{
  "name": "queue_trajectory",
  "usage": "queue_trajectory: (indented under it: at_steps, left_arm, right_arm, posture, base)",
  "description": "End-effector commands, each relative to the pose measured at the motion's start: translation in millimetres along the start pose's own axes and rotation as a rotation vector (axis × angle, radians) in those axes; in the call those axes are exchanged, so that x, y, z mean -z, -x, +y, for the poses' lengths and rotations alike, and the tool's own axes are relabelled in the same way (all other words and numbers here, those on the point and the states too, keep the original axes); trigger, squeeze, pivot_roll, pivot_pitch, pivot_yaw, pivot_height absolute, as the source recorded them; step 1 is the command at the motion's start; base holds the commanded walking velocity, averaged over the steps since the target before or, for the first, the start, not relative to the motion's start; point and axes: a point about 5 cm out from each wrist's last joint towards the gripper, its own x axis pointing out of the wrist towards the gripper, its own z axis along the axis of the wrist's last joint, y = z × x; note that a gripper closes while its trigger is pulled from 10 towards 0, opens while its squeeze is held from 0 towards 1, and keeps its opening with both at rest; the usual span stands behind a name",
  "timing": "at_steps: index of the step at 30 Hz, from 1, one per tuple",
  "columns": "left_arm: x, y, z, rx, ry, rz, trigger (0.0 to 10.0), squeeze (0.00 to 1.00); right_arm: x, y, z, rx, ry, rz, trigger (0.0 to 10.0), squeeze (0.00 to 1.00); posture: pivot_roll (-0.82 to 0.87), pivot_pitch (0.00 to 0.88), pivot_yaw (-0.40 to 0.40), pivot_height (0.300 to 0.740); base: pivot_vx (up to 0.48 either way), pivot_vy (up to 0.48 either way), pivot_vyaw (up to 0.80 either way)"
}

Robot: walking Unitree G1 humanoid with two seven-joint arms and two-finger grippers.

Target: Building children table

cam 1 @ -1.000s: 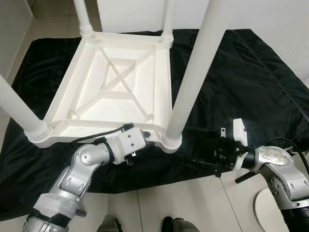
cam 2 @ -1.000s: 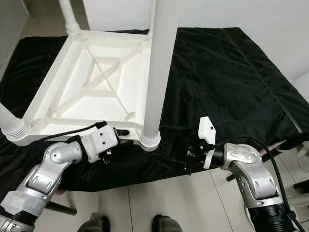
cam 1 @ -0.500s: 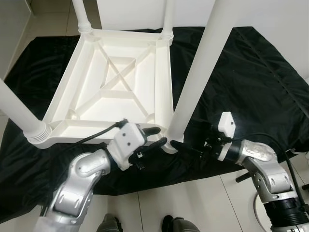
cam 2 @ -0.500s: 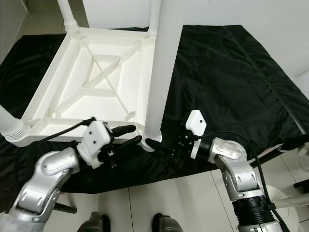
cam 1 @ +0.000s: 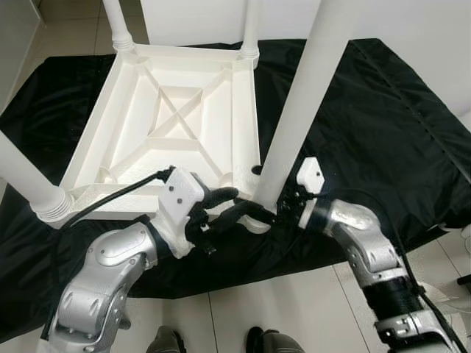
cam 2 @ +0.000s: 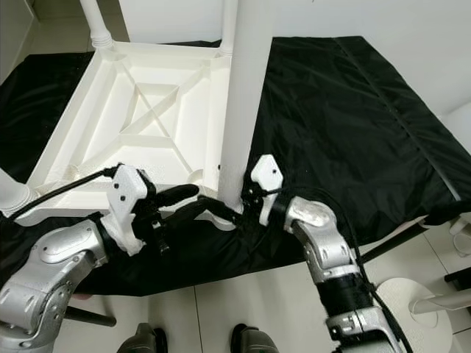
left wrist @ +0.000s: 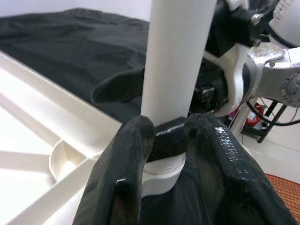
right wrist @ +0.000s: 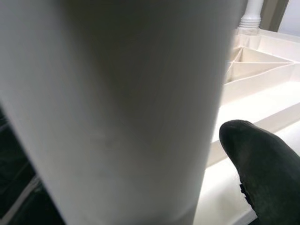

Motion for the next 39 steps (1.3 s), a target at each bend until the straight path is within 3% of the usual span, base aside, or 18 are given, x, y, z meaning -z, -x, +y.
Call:
queue_trajectory:
  at_steps: [1, 2, 3, 8, 14, 15, 16, 19, 23, 25, 28, 31, 38, 39]
  left_arm:
    - [2, -0.4, -0.2, -0.127, 0.013, 0.030, 10.0, 0.00]
    - [2, -0.4, -0.2, -0.127, 0.013, 0.030, 10.0, 0.00]
    - [2, -1.1, -0.3, -0.151, 0.027, 0.036, 10.0, 0.00]
    - [2, -3.2, 2.0, -0.223, 0.082, 0.033, 10.0, 0.00]
    - [3, -5.5, 2.9, -0.271, 0.079, 0.051, 10.0, 0.00]
    - [3, -7.0, 3.1, -0.284, 0.083, 0.047, 10.0, 0.00]
    - [3, -7.0, 3.1, -0.284, 0.083, 0.047, 10.0, 0.00]
    - [6, -12.2, 3.6, -0.321, 0.094, 0.049, 10.0, 0.00]
    - [7, -15.6, 4.7, -0.337, 0.104, 0.054, 10.0, 0.00]
    - [4, -20.4, 4.9, -0.330, 0.152, 0.025, 10.0, 0.00]
    - [3, -21.6, 5.3, -0.317, 0.153, 0.022, 10.0, 0.00]
    - [5, -22.5, 7.3, -0.315, 0.146, 0.031, 10.0, 0.00]
    - [6, -23.0, 4.3, -0.293, 0.148, 0.032, 10.0, 0.00]
    - [6, -22.9, 3.5, -0.295, 0.148, 0.032, 10.0, 0.00]
  right_arm:
    - [5, -4.3, -0.2, -0.011, 0.006, 0.026, 4.7, 0.00]
    - [5, -4.3, -0.2, -0.011, 0.006, 0.026, 4.7, 0.00]
    - [6, -5.3, -1.6, -0.008, 0.003, 0.027, 0.0, 0.00]
    - [8, -2.8, -2.8, -0.007, -0.019, 0.040, 0.0, 0.00]
    - [11, 5.9, -4.3, 0.056, -0.025, 0.061, 0.0, 0.00]
    - [15, 7.5, -4.4, 0.104, -0.045, 0.101, 10.0, 0.00]
    - [15, 7.5, -4.4, 0.104, -0.045, 0.101, 10.0, 0.00]
    - [21, 7.7, -1.8, 0.306, -0.082, 0.151, 10.0, 0.00]
    - [22, 2.7, 5.2, 0.447, -0.126, 0.145, 10.0, 0.00]
    - [22, -5.5, 16.6, 0.675, -0.201, 0.131, 10.0, 0.00]
    - [22, -8.5, 21.8, 0.782, -0.204, 0.125, 10.0, 0.00]
    - [19, -13.0, 30.7, 0.809, -0.188, 0.115, 10.0, 0.00]
    - [12, -1.0, 27.6, 0.880, -0.189, 0.067, 10.0, 0.00]
    - [10, 0.1, 28.7, 0.889, -0.185, 0.062, 10.0, 0.25]
  posture:
    - [0.04, 0.156, -0.035, 0.740]
    - [0.04, 0.156, -0.035, 0.740]
    - [0.04, 0.154, -0.041, 0.740]
    - [0.04, 0.145, -0.057, 0.740]
    - [0.04, 0.137, -0.065, 0.740]
    - [0.04, 0.129, -0.067, 0.740]
    - [0.04, 0.129, -0.067, 0.740]
    - [0.03, 0.119, -0.064, 0.740]
    - [0.01, 0.112, -0.055, 0.740]
    - [0.00, 0.107, -0.044, 0.740]
    - [-0.01, 0.105, -0.040, 0.740]
    - [-0.01, 0.103, -0.032, 0.740]
    - [-0.02, 0.100, -0.025, 0.740]
    - [-0.02, 0.098, -0.025, 0.740]
  base:
    - [0.000, 0.000, 0.00]
    - [0.000, 0.000, 0.00]
    - [0.000, 0.000, 0.00]
    - [0.000, 0.000, 0.00]
    - [0.000, 0.000, 0.00]
    - [0.000, 0.000, 0.00]
    - [0.000, 0.000, 0.00]
    - [0.000, 0.000, 0.00]
    - [0.000, 0.000, 0.00]
    - [0.000, 0.000, 0.00]
    - [0.000, 0.000, 0.00]
    - [0.000, 0.000, 0.00]
    - [0.000, 0.000, 0.00]
    - [0.000, 0.000, 0.00]
